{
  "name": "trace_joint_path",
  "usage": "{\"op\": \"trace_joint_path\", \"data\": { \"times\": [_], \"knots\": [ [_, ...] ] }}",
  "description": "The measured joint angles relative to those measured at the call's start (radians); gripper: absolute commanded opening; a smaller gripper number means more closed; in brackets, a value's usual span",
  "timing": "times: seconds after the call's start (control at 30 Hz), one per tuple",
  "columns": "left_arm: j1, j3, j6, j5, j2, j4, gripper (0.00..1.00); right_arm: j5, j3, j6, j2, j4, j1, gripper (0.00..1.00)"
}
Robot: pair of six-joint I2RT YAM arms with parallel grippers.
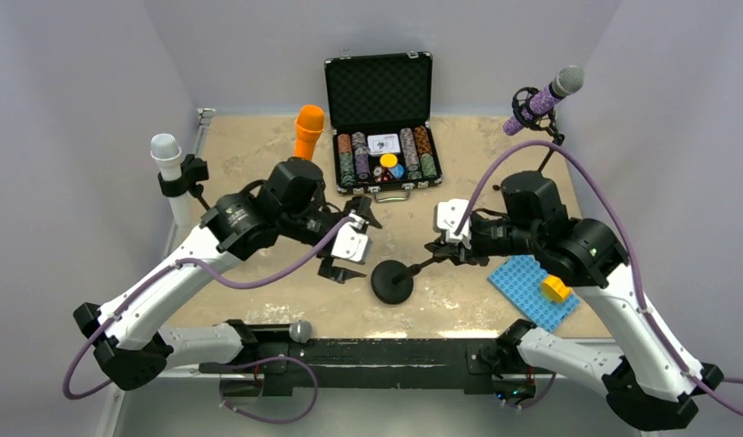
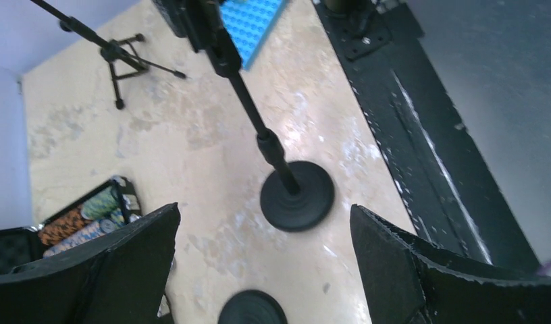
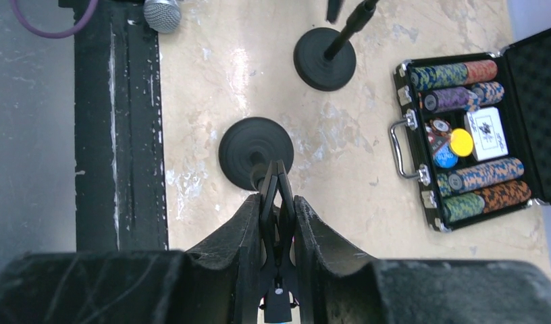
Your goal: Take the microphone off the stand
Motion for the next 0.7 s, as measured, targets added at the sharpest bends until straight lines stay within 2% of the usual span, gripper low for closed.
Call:
{"op": "trace_joint_path", "data": {
  "times": [0.1,0.23,0.37,0.5,0.7],
  "knots": [
    [-0.056,-0.073,-0.088,-0.051,0.003,0.199,1.00,0.014,-0.039,-0.001,-0.056,0.003,-0.019,0.00],
    [-0.098,-0.080,-0.155,-0.105,0.069,0.339,1.00,0.031,-0.097,0.014,-0.139,0.013,-0.058,0.00],
    [-0.101,-0.107,-0.196,-0.167,0.128,0.414,1.00,0.048,-0.148,0.066,-0.202,0.050,-0.079,0.00],
    [-0.109,-0.149,-0.246,-0.220,0.171,0.441,0.90,0.068,-0.166,0.147,-0.212,0.093,-0.085,0.00],
    [-0.154,-0.227,-0.263,-0.233,0.255,0.585,0.85,0.107,-0.157,0.253,-0.190,0.115,-0.095,0.00]
  ]
}}
